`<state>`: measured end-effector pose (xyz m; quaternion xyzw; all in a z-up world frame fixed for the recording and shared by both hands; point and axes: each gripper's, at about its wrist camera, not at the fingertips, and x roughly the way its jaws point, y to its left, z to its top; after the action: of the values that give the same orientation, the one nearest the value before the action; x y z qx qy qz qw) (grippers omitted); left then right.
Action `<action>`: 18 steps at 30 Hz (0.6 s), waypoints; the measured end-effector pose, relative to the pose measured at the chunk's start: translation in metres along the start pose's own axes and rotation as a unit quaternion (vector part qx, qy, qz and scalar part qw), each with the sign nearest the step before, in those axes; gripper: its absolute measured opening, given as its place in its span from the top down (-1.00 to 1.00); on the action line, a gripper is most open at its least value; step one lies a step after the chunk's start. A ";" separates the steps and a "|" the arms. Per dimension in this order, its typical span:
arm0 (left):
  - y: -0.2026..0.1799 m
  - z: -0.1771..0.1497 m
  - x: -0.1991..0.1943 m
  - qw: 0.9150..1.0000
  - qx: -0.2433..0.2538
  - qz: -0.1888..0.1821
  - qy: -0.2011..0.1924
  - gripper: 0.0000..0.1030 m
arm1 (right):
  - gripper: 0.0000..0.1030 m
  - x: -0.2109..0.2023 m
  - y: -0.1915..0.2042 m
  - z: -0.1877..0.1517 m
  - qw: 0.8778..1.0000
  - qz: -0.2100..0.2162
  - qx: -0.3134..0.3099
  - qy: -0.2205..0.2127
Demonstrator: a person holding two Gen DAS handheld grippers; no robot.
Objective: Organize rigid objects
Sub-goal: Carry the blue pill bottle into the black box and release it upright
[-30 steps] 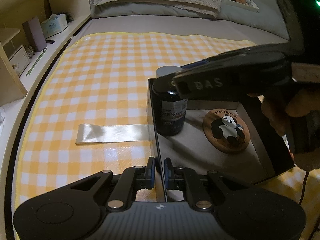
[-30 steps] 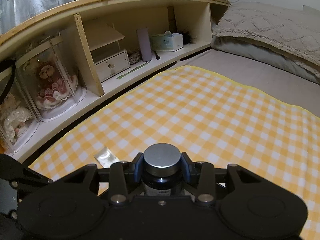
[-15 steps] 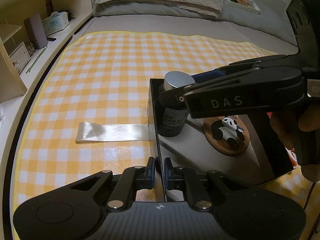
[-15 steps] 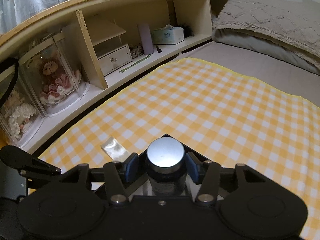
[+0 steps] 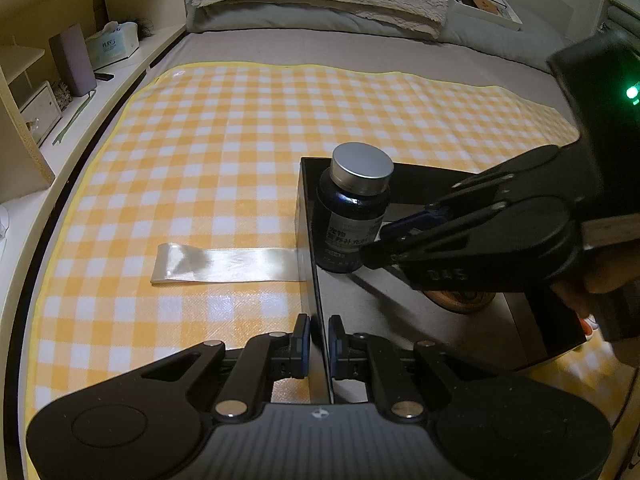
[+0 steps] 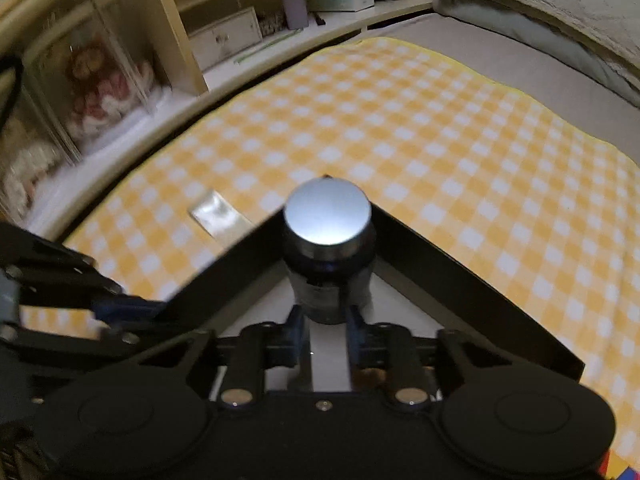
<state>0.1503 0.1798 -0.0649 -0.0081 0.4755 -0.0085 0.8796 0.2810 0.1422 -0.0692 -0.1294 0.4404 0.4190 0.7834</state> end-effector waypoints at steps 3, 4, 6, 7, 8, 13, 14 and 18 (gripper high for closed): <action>0.000 0.000 0.000 1.000 -0.001 0.000 0.000 0.80 | 0.63 0.004 0.000 0.000 1.000 -0.004 -0.005 -0.008; -0.001 0.001 0.001 1.000 -0.002 0.000 -0.001 0.81 | 0.64 0.004 0.000 0.000 1.000 -0.003 -0.006 -0.012; -0.001 0.001 0.001 1.000 -0.005 0.000 0.000 0.81 | 0.64 0.003 0.001 0.000 1.000 0.001 -0.010 -0.017; 0.000 0.000 0.000 1.000 -0.007 0.001 -0.001 0.81 | 0.64 0.004 0.001 0.001 1.000 0.000 -0.011 -0.018; 0.000 0.000 0.000 1.000 -0.007 0.002 -0.001 0.81 | 0.64 0.004 0.001 0.002 1.000 -0.001 -0.013 -0.018; 0.001 0.000 0.000 1.000 -0.015 0.003 -0.001 0.82 | 0.63 0.003 -0.002 0.003 1.000 0.001 -0.004 -0.017; 0.001 0.000 -0.001 1.000 -0.016 0.003 -0.002 0.82 | 0.61 0.000 -0.003 0.003 1.000 0.003 -0.004 -0.017; 0.000 -0.001 -0.004 1.000 -0.025 0.009 -0.010 0.84 | 0.54 -0.019 -0.003 -0.001 1.000 0.010 -0.004 -0.024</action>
<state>0.1477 0.1797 -0.0623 -0.0261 0.4672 0.0115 0.8837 0.2776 0.1297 -0.0545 -0.1181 0.4213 0.4315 0.7889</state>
